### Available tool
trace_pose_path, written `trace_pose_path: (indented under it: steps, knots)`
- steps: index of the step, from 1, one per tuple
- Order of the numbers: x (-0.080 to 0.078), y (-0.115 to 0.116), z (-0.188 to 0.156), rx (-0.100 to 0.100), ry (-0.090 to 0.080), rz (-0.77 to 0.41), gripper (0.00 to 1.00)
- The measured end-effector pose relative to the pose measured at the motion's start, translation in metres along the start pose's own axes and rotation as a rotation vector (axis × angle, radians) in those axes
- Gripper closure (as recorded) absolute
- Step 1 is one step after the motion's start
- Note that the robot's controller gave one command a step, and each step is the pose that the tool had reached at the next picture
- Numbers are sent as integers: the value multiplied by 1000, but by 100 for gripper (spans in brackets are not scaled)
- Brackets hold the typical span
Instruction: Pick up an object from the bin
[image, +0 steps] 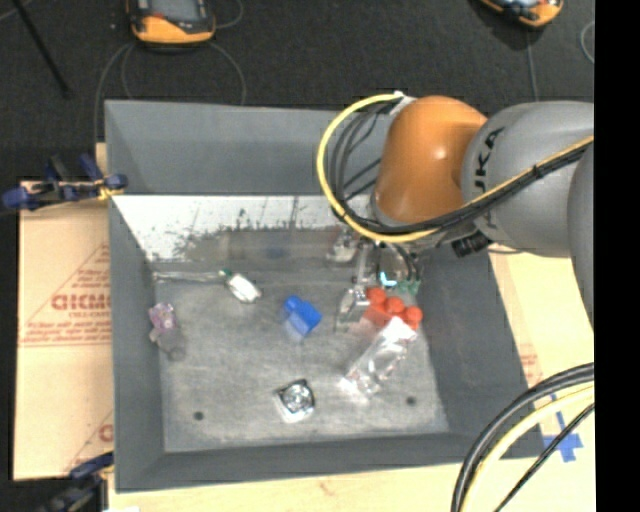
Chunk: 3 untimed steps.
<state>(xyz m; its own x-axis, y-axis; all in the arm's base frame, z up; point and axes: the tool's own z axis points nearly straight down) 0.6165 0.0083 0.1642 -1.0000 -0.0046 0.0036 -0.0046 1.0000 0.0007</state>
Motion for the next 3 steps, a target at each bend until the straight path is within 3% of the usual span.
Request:
trace_pose_path:
  steps: [1,2,3]
  knots:
    - [-17,26,79,-1,-12,54,0]
    - [-4,15,63,-2,-6,250,0]
    - [-5,19,59,-3,-8,407,0]
